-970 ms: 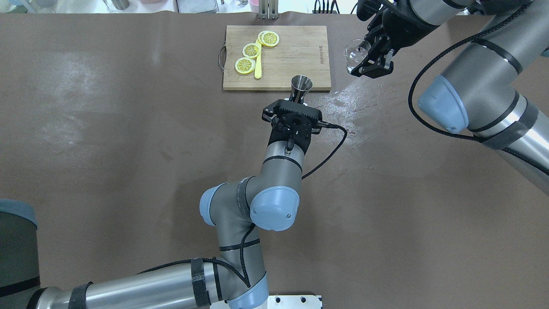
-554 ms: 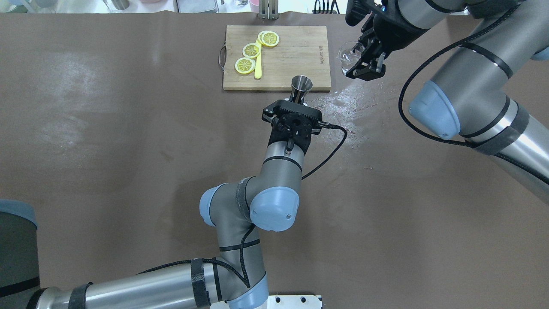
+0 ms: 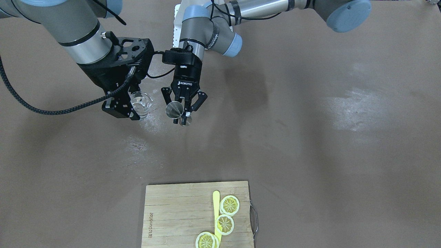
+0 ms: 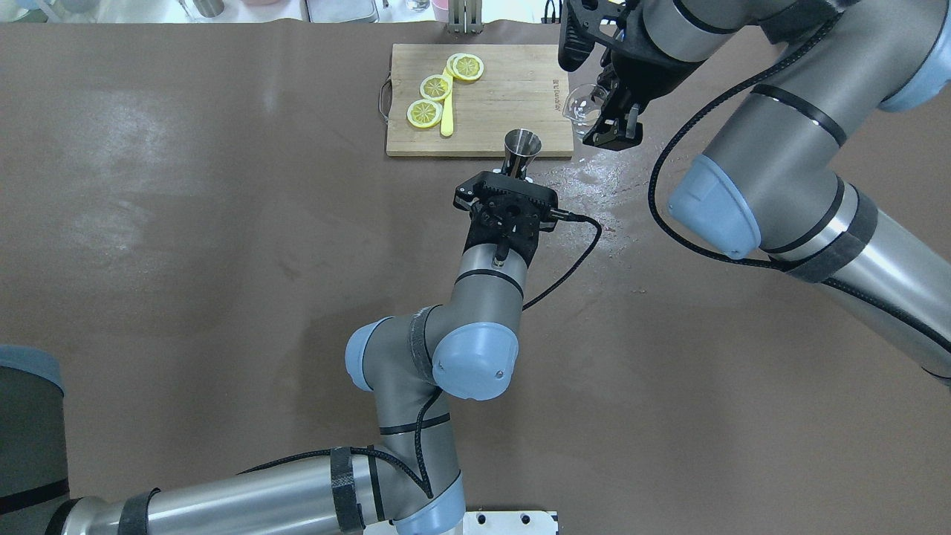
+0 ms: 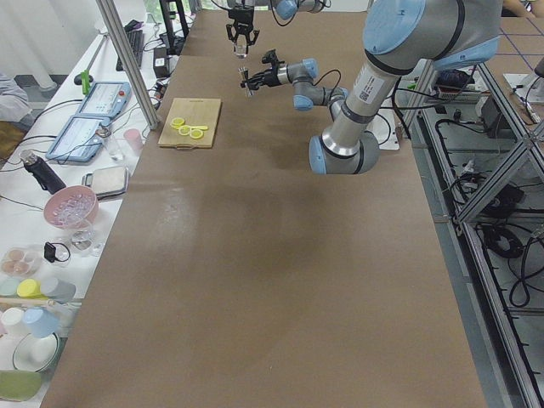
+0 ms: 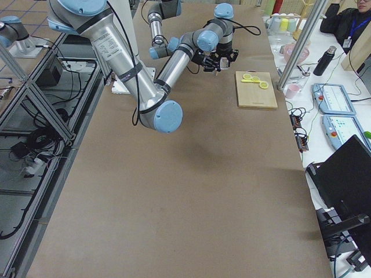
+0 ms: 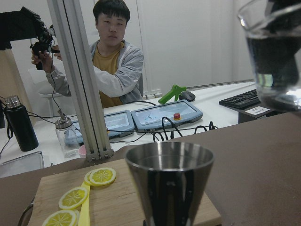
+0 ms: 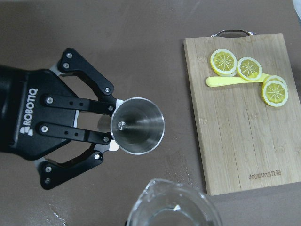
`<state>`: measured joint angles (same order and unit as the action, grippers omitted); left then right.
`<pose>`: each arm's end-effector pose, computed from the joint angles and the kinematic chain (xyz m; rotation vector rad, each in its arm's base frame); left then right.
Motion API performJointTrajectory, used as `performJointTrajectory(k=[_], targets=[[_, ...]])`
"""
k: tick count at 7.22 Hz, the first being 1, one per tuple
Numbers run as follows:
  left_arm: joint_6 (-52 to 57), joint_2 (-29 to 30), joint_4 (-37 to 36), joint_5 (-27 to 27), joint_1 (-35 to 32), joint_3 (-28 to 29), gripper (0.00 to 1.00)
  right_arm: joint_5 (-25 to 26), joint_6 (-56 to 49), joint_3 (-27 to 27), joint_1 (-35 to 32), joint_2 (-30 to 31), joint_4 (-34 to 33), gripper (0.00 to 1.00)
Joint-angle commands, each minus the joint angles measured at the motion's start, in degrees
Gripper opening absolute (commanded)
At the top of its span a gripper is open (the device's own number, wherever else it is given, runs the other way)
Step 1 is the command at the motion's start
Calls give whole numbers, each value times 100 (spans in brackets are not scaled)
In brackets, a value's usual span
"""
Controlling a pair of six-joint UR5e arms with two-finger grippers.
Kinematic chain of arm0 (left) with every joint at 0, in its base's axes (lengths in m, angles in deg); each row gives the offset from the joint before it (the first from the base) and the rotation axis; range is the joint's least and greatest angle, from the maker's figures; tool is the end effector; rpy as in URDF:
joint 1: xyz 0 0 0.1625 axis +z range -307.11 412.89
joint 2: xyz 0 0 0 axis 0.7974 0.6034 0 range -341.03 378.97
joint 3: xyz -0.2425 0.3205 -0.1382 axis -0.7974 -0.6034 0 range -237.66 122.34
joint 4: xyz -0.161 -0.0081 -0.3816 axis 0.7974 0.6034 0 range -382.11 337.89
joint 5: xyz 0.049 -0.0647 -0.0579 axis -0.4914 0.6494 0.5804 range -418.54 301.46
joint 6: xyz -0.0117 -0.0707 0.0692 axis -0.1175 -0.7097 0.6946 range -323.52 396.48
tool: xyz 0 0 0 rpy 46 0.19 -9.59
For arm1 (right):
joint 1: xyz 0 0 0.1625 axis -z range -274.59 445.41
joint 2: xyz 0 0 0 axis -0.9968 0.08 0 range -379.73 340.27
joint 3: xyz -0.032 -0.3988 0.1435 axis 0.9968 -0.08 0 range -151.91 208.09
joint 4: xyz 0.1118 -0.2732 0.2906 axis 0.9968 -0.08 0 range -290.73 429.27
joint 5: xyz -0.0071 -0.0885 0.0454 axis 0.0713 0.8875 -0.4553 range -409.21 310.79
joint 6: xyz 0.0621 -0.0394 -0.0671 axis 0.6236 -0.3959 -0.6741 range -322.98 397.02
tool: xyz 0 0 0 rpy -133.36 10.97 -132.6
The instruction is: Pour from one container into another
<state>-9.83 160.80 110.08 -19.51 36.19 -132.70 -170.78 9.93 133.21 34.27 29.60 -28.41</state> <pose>0.6372 -0.4110 0.1039 1.2625 0.7229 -0.2277 -0.3303 -0.5393 0.1429 0.8200 -0.6458 -1.2842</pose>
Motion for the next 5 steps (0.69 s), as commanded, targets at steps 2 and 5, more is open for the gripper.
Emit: performJointTrajectory(k=[2,5], targets=[[9,-15,0,0,8,-2,0,185,-541,-61,69,-370,-672,0],[9,-15,0,0,8,-11,0,318,-586,-508,166,-808,-893,0]])
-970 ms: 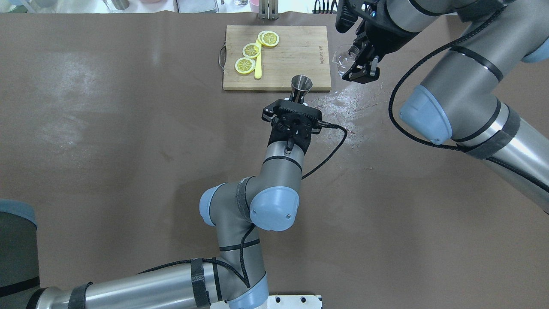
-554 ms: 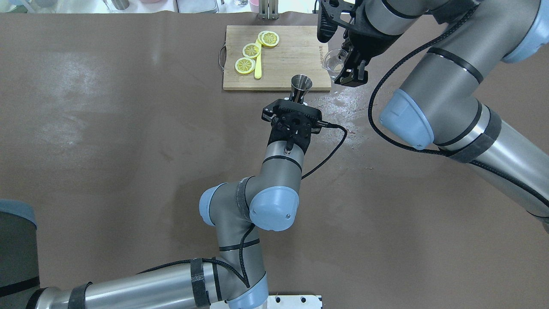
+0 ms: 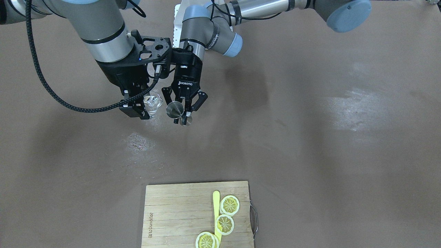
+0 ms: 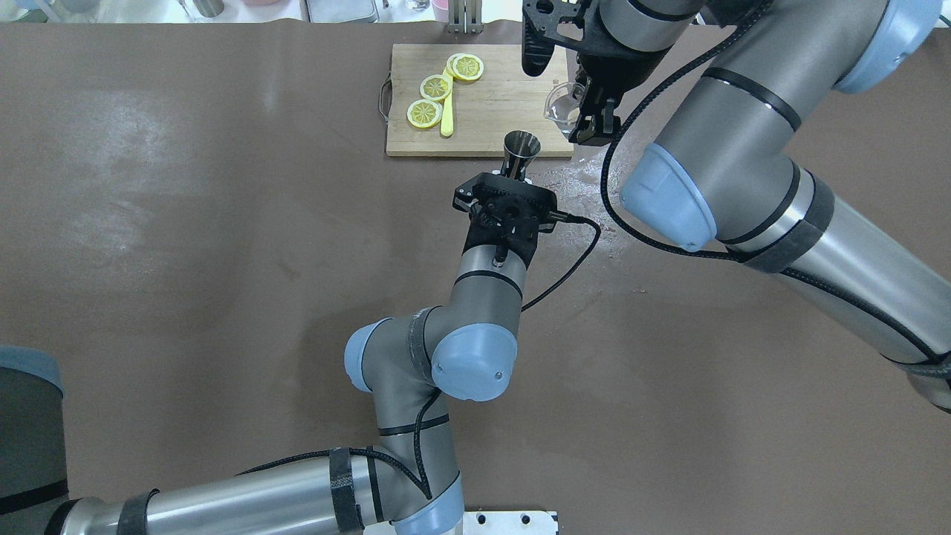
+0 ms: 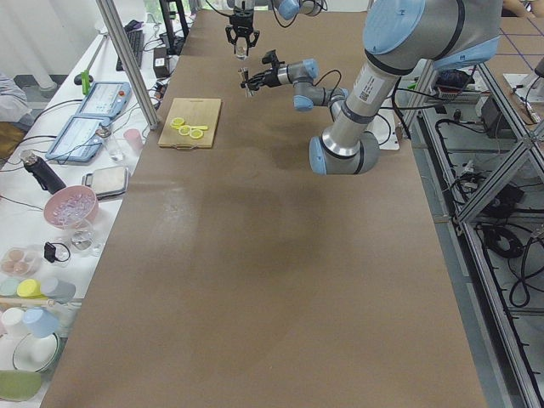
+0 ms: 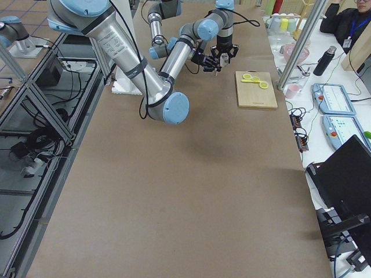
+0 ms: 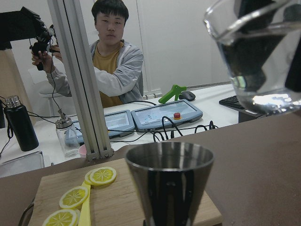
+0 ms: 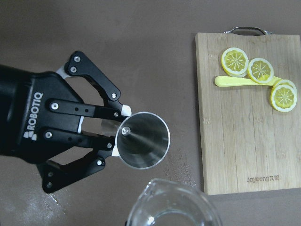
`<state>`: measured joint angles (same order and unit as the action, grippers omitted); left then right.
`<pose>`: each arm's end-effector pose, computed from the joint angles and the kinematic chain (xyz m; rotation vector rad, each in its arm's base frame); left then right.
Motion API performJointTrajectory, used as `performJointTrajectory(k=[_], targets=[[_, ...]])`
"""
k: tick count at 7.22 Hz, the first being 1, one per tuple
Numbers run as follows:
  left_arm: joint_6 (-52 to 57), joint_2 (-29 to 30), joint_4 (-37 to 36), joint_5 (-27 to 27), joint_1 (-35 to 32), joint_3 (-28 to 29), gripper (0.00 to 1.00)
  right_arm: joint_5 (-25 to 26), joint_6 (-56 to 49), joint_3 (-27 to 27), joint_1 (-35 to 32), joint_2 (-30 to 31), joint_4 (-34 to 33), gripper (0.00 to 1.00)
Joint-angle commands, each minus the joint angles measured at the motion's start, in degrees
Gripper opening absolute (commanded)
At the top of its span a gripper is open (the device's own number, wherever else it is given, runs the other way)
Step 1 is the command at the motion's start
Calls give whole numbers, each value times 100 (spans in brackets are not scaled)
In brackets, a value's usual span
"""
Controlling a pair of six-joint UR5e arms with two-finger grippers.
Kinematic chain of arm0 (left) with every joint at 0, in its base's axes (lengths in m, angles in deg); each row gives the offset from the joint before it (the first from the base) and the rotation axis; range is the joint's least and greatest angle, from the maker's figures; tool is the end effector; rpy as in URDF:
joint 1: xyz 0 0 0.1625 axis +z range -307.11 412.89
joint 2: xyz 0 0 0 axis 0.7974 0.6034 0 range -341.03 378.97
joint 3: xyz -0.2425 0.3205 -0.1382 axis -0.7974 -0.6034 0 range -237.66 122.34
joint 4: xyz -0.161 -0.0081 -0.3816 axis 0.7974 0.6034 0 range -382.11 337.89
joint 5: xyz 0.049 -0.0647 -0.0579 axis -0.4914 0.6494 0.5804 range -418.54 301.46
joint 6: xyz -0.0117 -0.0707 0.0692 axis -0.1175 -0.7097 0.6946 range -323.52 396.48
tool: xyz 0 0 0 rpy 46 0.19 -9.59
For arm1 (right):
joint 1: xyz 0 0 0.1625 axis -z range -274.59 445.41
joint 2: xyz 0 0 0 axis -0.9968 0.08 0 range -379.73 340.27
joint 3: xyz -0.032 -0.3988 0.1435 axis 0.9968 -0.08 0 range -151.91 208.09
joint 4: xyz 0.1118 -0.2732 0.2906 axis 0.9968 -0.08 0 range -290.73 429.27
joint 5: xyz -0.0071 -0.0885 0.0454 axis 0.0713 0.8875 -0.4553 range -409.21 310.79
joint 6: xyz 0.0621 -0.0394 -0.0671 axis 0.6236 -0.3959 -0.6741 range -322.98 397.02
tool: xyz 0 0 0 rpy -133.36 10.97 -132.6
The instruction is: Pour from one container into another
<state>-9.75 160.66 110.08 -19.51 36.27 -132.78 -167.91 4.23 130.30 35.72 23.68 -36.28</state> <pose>0.6374 -0.4100 0.1051 1.2622 0.7220 -0.2249 -0.3516 -0.5467 0.1144 0.7693 -0.5711 -1.3747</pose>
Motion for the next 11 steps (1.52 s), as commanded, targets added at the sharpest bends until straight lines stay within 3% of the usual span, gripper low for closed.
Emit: performJointTrajectory(k=[1,11], targets=[[-8,-9,0,0,1,-3,0,40,-25,-254,38,-210,-115,0],[0,-9,0,0,1,-3,0,523,-87,-553,249,-439,-203,0]])
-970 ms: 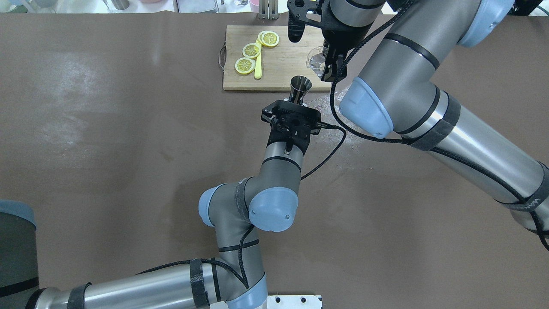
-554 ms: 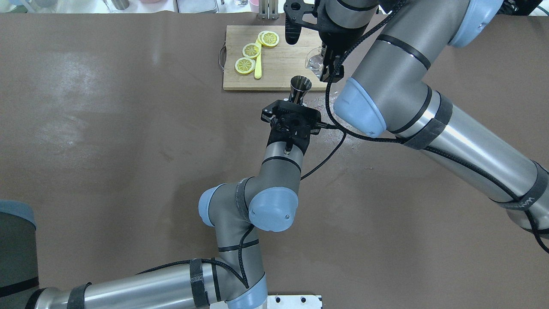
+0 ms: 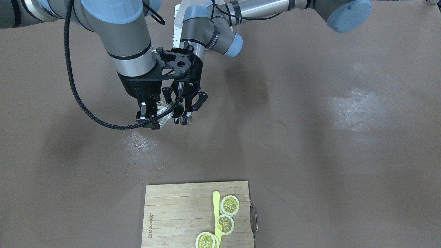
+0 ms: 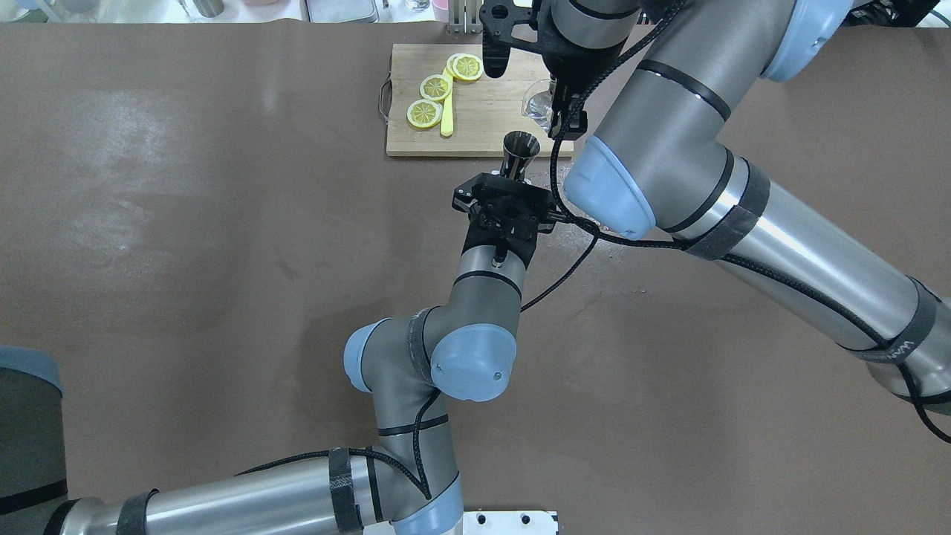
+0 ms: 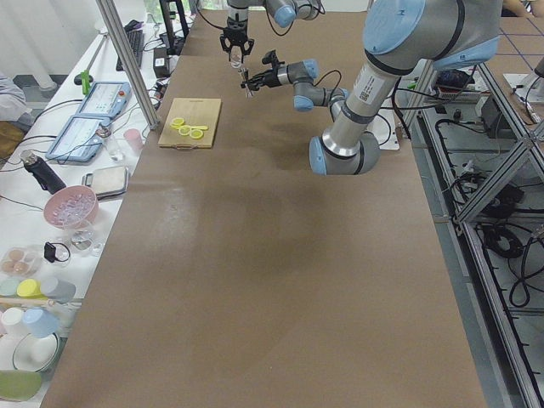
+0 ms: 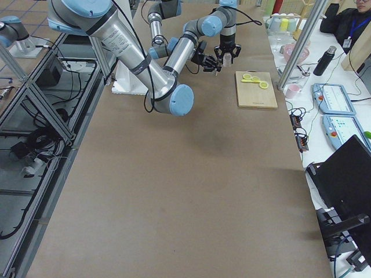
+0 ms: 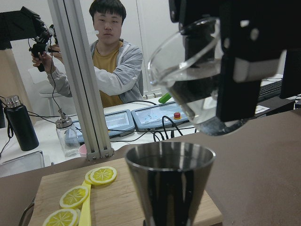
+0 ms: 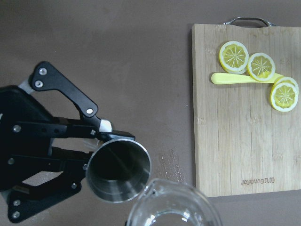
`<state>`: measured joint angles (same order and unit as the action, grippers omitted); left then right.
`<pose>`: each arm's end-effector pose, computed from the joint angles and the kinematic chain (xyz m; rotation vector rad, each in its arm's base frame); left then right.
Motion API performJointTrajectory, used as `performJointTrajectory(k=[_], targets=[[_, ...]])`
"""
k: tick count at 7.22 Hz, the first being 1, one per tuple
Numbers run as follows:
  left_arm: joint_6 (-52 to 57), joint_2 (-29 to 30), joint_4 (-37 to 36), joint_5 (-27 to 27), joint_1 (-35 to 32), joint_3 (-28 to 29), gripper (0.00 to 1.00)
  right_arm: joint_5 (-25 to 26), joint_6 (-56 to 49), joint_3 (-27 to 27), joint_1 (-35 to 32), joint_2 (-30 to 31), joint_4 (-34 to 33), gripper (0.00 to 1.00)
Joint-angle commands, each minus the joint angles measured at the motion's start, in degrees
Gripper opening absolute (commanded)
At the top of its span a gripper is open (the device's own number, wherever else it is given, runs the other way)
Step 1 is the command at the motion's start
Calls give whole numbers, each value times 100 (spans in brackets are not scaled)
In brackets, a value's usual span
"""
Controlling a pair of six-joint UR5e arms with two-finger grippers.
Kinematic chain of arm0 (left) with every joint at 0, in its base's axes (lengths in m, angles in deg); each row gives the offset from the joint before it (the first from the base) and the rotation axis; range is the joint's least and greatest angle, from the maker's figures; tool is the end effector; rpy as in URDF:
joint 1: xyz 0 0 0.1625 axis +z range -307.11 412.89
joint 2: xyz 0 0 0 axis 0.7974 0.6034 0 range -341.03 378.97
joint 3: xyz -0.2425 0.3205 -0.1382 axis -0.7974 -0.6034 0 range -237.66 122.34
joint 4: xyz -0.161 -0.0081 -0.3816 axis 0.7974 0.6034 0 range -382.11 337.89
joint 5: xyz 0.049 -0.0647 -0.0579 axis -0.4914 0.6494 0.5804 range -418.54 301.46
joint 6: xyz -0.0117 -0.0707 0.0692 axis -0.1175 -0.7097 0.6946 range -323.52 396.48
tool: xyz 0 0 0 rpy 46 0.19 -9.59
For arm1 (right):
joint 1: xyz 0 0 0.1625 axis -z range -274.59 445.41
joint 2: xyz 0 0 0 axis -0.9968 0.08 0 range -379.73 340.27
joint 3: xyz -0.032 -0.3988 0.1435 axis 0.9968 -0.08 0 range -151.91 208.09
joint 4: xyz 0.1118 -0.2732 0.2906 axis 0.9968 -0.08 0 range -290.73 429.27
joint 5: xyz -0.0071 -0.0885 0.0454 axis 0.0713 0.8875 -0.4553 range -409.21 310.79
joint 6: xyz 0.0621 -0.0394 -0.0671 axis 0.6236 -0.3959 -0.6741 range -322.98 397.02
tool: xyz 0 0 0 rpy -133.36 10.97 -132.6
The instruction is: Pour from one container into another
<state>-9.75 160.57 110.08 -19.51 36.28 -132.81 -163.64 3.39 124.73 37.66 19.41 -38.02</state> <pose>0.6374 -0.4099 0.1060 1.2619 0.7212 -0.2242 -0.3856 -0.5616 0.1048 0.7190 -0.5016 -1.3961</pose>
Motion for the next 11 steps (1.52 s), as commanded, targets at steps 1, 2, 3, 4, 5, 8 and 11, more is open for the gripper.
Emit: performJointTrajectory(k=[1,2,3,4,5,8,11], targets=[[0,0,0,0,0,0,0,131,-12,4,81,-3,-29,0],[0,-9,0,0,0,0,0,140,-20,4,90,-3,-38,0],[0,-9,0,-9,0,0,0,201,-64,13,99,-20,-107,0],[0,-9,0,0,0,0,0,228,-195,13,99,-38,-204,0],[0,-9,0,-9,0,0,0,255,-353,13,99,-73,-300,0],[0,-9,0,-9,0,0,0,404,-529,-144,169,-248,-451,0],[0,-9,-9,-35,0,-9,0,553,-951,-277,178,-372,-661,0]])
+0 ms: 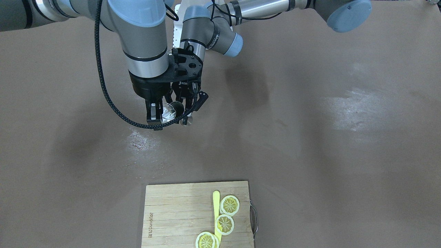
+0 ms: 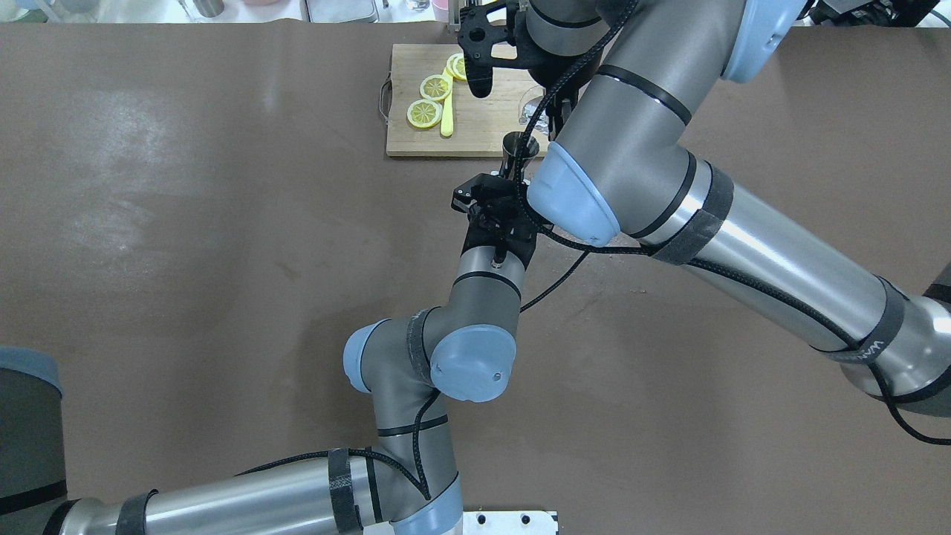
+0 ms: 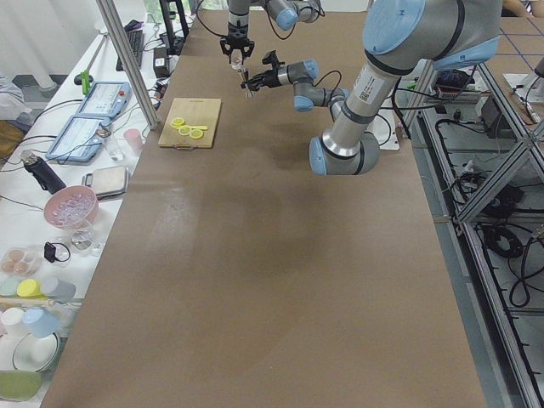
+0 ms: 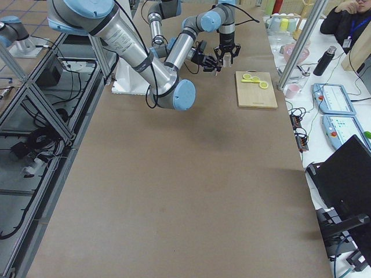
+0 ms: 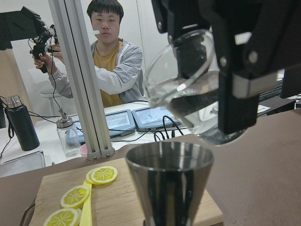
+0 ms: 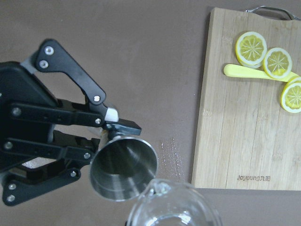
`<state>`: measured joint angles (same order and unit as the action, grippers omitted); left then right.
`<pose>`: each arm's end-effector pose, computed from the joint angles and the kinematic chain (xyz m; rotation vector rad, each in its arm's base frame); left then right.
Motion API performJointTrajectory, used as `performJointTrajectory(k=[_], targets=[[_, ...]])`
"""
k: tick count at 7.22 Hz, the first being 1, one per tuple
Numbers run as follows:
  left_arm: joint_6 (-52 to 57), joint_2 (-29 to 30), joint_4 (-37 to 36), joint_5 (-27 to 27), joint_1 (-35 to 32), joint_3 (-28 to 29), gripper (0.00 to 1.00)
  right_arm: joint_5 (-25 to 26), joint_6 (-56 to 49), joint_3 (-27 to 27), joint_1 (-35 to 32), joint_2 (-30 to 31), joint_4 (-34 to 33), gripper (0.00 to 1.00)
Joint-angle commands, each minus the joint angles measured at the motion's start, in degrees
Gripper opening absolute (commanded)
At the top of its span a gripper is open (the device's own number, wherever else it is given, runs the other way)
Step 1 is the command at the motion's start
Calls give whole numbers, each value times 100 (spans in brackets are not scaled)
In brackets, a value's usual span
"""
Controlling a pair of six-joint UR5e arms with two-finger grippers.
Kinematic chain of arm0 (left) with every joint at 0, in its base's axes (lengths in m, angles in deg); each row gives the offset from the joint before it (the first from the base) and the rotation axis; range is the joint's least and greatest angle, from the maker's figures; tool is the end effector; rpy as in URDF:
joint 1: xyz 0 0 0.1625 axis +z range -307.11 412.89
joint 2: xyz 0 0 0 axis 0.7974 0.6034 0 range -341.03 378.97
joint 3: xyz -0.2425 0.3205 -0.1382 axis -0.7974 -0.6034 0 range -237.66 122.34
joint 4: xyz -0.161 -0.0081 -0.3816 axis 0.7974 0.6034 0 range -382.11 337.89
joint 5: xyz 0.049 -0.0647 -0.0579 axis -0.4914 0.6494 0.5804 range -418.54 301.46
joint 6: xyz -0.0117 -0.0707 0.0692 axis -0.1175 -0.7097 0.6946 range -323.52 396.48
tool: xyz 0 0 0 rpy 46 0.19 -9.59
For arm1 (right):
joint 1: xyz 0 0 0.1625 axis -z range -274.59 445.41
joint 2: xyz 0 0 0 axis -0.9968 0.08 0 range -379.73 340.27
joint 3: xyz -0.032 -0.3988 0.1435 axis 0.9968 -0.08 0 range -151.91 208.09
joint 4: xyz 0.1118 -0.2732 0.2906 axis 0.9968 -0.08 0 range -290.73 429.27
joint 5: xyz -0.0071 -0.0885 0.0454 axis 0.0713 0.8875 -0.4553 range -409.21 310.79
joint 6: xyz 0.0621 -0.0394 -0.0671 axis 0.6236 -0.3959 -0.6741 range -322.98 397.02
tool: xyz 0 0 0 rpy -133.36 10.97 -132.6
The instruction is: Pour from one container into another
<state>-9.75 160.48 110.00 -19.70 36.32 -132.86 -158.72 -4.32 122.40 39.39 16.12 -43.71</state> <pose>0.6373 -0.4095 0.1069 1.2630 0.7177 -0.2249 -0.4039 -0.5626 0.0957 0.6723 -0.3814 -1.5281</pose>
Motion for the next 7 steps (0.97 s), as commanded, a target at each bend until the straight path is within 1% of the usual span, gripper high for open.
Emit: performJointTrajectory(k=[1,3,4,5,7], targets=[[-9,0,-1,-25,-4,-12,0,79,-269,-70,5,-86,-180,0],[-9,-44,-1,-43,5,-47,0,149,-436,-289,5,-262,-198,0],[0,-105,-1,-43,5,-151,0,202,-689,-334,14,-323,-355,0],[-9,-245,-1,-43,13,-318,0,228,-822,-334,14,-341,-435,0],[0,-264,-1,-43,22,-381,0,281,-989,-325,14,-385,-584,0]])
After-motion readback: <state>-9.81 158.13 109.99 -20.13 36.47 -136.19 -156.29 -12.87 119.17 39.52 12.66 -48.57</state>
